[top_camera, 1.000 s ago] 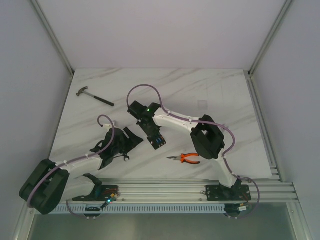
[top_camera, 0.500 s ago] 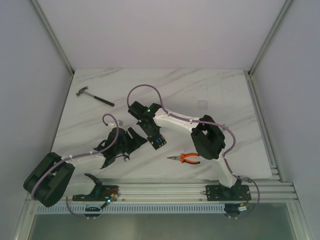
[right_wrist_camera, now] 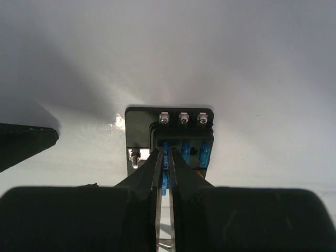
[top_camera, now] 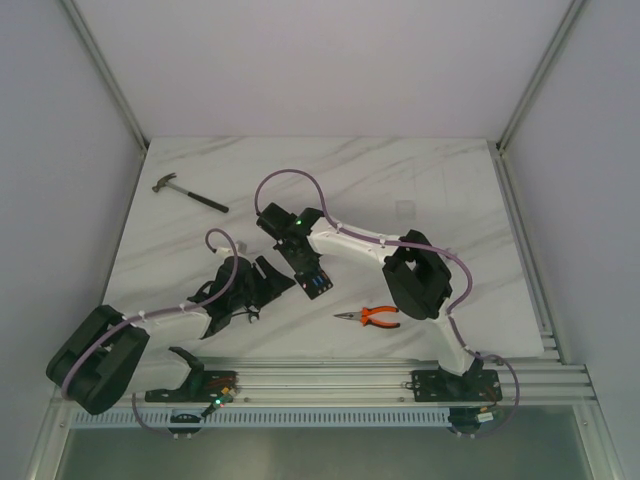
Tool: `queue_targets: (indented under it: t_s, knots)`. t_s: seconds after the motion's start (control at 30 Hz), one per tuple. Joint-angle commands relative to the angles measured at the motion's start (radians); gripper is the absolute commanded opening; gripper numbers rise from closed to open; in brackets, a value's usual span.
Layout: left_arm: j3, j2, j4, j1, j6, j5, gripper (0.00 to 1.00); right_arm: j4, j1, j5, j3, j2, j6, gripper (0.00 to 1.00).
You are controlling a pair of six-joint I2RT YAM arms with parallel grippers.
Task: Snap on the fuse box
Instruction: Install the fuse at the fuse box base.
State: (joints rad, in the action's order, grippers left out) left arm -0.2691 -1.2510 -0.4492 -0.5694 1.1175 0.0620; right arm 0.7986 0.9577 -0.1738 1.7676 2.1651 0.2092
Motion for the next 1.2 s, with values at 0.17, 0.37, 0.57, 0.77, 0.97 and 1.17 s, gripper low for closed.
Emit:
queue_targets:
  t_s: [0.17,0.37,0.57,0.77,0.97,1.17]
  knots:
    - [0.01,0.011,0.012,-0.003,0.009,-0.016,0.67,0.032,0.0,-0.016,-0.097,0.078,0.019,0.0]
    - [0.005,0.006,0.007,-0.003,0.001,-0.005,0.67,0.0,-0.002,-0.007,-0.096,0.007,0.009,0.01]
    - [0.004,-0.014,-0.034,-0.012,0.014,0.005,0.65,-0.031,-0.003,0.034,-0.065,-0.078,0.023,0.17]
    - [0.006,-0.047,-0.105,-0.022,0.041,0.008,0.61,-0.04,-0.005,0.027,-0.075,-0.108,0.038,0.25]
    - [-0.01,-0.117,-0.161,-0.029,0.057,0.038,0.55,-0.05,-0.019,0.042,-0.111,-0.113,0.041,0.23]
    - [-0.035,-0.15,-0.169,-0.034,0.055,0.044,0.52,-0.076,-0.022,0.075,-0.128,-0.107,0.037,0.21]
